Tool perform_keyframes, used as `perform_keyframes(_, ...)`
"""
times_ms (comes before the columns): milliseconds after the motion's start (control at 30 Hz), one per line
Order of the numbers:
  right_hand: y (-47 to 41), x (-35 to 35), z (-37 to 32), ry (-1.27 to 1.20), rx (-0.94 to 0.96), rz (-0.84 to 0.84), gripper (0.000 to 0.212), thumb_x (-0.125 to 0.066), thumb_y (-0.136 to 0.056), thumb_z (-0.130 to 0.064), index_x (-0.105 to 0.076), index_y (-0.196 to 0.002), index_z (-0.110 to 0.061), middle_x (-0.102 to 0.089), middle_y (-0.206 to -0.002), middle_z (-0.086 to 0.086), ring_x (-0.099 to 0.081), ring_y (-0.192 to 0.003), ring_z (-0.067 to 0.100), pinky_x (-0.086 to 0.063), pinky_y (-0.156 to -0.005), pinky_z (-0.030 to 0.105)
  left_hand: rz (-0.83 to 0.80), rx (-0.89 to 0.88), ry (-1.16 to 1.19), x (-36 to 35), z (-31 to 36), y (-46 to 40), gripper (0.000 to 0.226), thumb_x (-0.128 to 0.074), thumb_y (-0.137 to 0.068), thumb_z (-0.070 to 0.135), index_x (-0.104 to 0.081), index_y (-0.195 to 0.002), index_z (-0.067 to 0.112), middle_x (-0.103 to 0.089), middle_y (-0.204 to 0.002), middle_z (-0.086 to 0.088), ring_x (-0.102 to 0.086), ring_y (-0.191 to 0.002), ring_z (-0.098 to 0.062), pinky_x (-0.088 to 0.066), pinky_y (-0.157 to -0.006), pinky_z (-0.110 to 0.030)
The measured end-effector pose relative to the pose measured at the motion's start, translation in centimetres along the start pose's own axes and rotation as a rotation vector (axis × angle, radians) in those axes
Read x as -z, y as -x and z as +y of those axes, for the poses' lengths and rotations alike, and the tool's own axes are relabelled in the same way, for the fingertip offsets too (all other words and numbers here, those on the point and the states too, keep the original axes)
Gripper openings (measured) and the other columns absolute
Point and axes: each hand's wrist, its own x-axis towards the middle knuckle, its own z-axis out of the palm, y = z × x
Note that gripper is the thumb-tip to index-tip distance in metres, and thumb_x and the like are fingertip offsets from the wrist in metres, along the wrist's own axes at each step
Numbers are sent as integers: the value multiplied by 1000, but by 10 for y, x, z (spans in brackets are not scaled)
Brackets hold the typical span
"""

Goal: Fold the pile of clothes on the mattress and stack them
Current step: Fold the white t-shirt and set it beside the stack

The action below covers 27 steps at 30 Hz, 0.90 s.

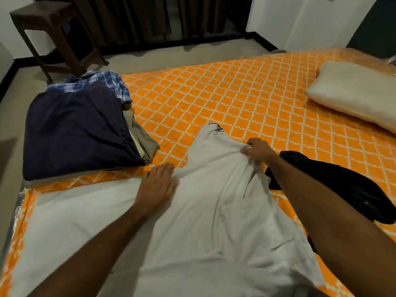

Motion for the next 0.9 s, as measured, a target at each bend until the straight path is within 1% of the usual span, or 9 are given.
perform_keyframes(67,2,3,5,-5,-57,51,43,-59,-98,-23,-53,-137,-6,-53,-139,17,-54,-120,37,-48,-92,43,38,19,-59,6,-10,-6,43,-27,-98,42,-55,-127,25,-53,-118,2,-52,-105,-24,-35,-84,-42)
perform_keyframes(167,1,2,4,-8,6,-10,38,-56,-94,-12,-57,-131,-4,-55,-135,20,-54,-115,40,-47,-93,47,-55,116,82,13,-30,-18,37,-24,-98,41,-55,-112,28,-52,-106,2,-52,-103,-22,-36,-84,-44)
perform_keyframes(300,-9,6,-23,-129,51,-35,42,-60,-97,-49,-56,-93,-7,-54,-95,9,-51,-86,26,-38,-77,37,-106,62,34,14,-43,-20,12,-43,-101,36,-47,-105,25,-55,-103,2,-55,-100,-23,-38,-78,-41)
perform_keyframes(433,-38,6,-53,-54,58,-27,66,-63,-82,-74,-49,-65,-11,-51,-68,6,-51,-65,24,-35,-64,34,-7,-131,-147,14,-56,-13,30,-40,-92,52,-47,-89,23,-59,-82,1,-61,-74,-25,-38,-59,-35)
perform_keyframes(567,-59,4,-74,-25,136,-97,40,-74,-80,-42,-72,-95,-5,-69,-92,14,-64,-89,29,-47,-73,36,26,-247,-194,26,-77,-6,28,-46,-87,50,-48,-80,23,-58,-67,4,-60,-53,-23,-34,-44,-29)
perform_keyframes(633,-60,3,-78,-256,205,-16,12,-69,-82,-12,-73,-93,-11,-70,-88,12,-62,-80,25,-51,-76,39,53,-277,-177,34,-92,-1,23,-55,-88,46,-50,-84,24,-59,-70,5,-60,-55,-21,-37,-42,-29)
perform_keyframes(733,-56,5,-74,-692,190,125,47,-44,-83,12,-69,-116,-11,-70,-97,16,-63,-82,27,-49,-71,35,34,-243,-121,44,-115,10,28,-44,-89,57,-48,-92,29,-61,-73,8,-62,-59,-18,-33,-45,-27)
perform_keyframes(800,-50,4,-71,-677,78,53,28,-60,-94,-6,-63,-121,-13,-65,-104,11,-61,-89,26,-48,-71,33,-49,-170,-131,49,-132,14,42,-36,-87,71,-45,-90,30,-59,-70,10,-62,-60,-17,-35,-47,-28)
perform_keyframes(900,-46,0,-66,-380,-12,-42,33,-75,-89,-35,-59,-76,-9,-49,-70,6,-48,-63,21,-37,-55,26,-230,-45,-146,52,-156,13,49,-46,-89,74,-53,-104,28,-66,-89,7,-66,-82,-20,-46,-62,-34)
